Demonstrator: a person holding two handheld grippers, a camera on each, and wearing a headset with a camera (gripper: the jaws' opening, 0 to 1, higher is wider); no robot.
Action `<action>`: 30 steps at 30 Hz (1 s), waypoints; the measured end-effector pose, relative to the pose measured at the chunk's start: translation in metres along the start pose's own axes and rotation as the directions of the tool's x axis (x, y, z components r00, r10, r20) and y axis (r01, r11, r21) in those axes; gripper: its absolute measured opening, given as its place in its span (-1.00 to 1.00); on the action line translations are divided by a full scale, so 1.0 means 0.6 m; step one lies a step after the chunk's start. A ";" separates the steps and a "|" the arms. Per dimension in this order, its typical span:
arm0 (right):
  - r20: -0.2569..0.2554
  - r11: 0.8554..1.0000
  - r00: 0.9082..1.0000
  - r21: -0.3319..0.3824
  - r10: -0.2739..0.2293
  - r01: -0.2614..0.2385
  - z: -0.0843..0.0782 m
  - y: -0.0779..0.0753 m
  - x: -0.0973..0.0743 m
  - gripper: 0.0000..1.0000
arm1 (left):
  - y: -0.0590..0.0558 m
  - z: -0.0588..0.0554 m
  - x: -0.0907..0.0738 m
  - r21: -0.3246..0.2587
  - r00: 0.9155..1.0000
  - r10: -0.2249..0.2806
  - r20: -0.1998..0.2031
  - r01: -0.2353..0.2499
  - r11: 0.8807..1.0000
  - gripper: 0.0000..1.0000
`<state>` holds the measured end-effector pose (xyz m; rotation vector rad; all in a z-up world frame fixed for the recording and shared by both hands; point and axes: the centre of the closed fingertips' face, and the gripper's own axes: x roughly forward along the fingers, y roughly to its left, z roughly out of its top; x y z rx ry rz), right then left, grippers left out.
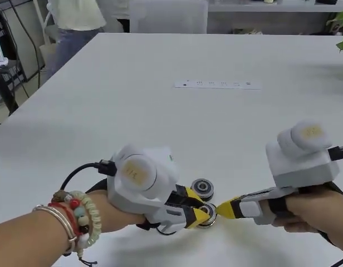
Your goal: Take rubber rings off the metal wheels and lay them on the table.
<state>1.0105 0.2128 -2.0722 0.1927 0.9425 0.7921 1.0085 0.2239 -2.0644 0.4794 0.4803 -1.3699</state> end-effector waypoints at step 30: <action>0.012 0.998 0.999 -0.057 0.032 -0.031 0.008 0.028 -0.005 -1.00 | 0.000 0.000 0.001 0.012 1.000 0.004 -0.013 -0.004 1.000 -0.83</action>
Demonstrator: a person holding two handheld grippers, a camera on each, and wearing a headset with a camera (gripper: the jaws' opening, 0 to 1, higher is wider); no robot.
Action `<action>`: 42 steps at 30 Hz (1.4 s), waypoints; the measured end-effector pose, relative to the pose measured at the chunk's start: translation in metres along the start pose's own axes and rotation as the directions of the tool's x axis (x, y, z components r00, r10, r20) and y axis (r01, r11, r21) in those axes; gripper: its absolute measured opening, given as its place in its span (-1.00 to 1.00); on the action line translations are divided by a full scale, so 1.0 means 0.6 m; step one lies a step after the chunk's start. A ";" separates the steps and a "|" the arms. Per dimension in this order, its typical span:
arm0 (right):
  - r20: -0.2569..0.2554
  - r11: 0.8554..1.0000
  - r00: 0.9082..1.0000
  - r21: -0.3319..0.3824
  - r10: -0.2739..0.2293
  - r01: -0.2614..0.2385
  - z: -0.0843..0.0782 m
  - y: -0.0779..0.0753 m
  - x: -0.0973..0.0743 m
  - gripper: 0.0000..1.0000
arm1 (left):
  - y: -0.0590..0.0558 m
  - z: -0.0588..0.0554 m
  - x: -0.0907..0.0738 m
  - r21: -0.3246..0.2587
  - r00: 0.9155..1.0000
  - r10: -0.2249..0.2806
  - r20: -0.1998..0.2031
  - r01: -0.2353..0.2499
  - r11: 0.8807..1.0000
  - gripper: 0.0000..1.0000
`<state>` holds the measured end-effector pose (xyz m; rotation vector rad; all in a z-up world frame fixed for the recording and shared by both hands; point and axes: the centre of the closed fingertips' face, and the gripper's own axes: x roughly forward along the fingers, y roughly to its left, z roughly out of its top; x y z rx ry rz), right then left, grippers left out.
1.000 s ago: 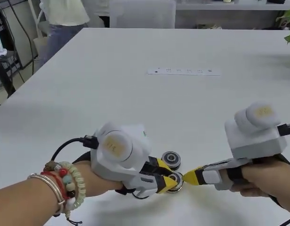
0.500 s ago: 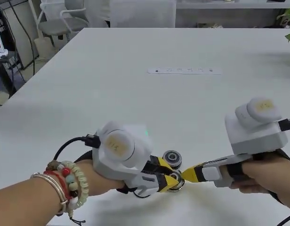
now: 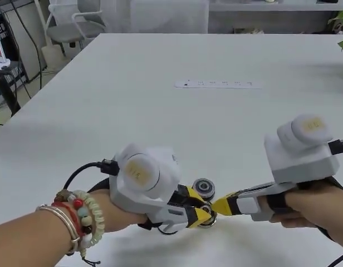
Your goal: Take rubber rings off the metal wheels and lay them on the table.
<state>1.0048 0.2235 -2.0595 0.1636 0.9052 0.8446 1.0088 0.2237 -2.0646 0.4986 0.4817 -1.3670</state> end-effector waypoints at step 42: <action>0.086 1.000 0.996 -0.009 0.019 -0.018 0.039 0.006 -0.036 -1.00 | -0.008 0.063 -0.157 0.025 0.999 -0.028 0.017 0.027 0.999 0.33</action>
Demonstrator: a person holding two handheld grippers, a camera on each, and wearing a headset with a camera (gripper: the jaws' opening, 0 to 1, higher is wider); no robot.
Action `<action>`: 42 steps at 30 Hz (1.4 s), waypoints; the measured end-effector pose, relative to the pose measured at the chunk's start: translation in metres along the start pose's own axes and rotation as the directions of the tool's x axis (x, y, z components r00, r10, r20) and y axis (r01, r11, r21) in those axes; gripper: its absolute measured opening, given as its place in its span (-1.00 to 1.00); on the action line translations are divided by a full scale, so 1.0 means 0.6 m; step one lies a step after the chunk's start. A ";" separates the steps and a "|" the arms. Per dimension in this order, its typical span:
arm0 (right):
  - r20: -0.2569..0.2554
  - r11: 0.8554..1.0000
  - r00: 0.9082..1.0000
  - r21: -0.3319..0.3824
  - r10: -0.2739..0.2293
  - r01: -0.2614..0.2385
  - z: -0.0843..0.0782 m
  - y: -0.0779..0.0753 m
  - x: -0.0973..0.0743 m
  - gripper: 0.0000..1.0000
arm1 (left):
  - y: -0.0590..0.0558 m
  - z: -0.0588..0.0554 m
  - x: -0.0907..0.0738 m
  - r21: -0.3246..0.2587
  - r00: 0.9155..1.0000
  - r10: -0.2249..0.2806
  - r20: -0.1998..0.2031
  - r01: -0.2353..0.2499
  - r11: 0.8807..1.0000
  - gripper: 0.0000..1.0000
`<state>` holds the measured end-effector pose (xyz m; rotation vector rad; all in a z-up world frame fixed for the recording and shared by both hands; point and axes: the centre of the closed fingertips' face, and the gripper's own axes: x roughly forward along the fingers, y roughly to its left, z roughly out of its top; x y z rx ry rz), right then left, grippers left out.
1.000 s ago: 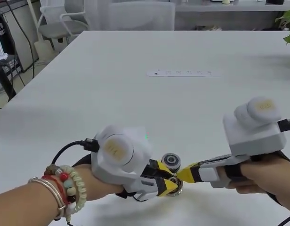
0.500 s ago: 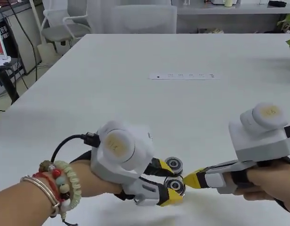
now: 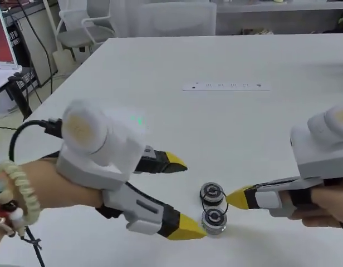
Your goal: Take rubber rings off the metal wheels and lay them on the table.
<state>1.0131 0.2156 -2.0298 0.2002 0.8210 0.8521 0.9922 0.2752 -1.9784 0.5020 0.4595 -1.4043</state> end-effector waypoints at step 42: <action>0.187 0.980 0.970 -0.156 0.153 -0.125 0.123 0.123 -0.050 -1.00 | 0.008 -0.128 -0.126 -0.302 0.950 0.313 -0.014 -0.302 0.904 0.99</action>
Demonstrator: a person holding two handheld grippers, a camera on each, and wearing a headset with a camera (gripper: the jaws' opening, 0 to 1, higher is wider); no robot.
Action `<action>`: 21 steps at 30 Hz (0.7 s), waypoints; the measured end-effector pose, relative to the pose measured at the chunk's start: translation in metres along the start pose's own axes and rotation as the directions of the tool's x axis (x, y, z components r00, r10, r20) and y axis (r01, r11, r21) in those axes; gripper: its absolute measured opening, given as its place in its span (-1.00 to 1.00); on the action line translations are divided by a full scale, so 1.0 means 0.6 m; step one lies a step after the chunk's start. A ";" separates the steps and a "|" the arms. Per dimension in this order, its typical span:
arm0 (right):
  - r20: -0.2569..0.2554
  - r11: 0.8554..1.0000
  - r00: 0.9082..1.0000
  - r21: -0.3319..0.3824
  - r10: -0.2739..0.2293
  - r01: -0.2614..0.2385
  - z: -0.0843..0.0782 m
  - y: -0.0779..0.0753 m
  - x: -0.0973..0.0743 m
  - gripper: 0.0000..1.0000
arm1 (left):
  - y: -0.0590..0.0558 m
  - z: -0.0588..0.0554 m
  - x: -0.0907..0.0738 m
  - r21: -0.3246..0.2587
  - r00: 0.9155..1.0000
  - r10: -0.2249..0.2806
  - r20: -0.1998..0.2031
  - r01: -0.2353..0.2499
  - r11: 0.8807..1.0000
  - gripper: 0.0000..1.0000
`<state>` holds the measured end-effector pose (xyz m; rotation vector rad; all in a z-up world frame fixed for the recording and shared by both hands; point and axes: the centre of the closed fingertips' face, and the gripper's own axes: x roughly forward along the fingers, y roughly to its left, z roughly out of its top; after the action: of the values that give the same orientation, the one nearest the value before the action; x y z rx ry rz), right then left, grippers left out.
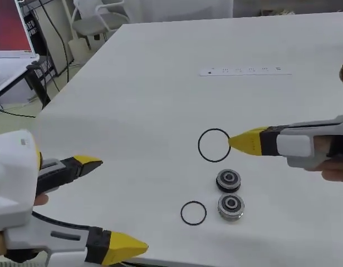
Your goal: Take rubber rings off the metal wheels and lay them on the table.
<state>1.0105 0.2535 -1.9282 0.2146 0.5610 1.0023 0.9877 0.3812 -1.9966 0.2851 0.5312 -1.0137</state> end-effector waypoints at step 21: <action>-0.240 0.989 0.970 -0.132 0.027 -0.060 -0.064 0.027 0.121 -1.00 | -0.007 -0.005 0.005 -0.017 1.000 -0.008 0.006 0.009 1.000 0.96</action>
<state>1.0077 0.3203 -1.9788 -0.0176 0.7039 1.1131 0.9844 0.3780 -2.0004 0.2652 0.5360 -1.0176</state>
